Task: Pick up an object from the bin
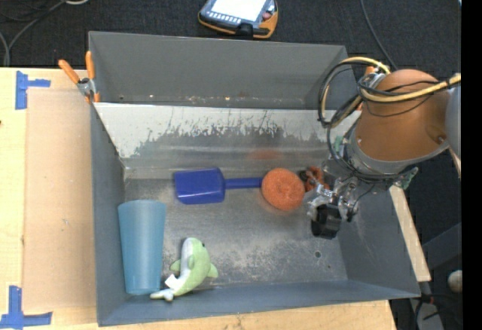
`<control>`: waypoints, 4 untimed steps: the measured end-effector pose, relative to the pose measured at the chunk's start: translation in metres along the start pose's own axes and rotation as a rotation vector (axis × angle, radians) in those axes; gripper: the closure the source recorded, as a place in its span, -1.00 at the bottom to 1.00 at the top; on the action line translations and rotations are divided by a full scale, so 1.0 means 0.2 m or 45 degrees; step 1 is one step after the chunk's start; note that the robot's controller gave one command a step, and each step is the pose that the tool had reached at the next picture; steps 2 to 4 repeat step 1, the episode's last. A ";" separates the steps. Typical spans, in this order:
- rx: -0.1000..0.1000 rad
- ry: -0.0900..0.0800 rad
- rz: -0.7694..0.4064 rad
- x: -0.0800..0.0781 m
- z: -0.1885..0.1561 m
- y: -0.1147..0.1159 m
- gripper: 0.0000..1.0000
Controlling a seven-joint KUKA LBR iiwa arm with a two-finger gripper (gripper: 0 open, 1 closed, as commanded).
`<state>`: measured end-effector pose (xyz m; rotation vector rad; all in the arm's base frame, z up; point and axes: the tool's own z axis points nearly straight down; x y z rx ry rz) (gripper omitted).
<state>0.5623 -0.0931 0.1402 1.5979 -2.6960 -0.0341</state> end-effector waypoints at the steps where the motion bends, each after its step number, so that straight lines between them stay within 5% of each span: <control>1: -0.004 0.000 0.003 0.00 -0.12 0.01 1.00; 4: -0.004 0.000 0.003 0.00 -0.12 0.01 1.00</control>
Offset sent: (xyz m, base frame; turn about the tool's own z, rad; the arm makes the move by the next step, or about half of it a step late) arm -0.0002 0.0004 0.0564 0.0019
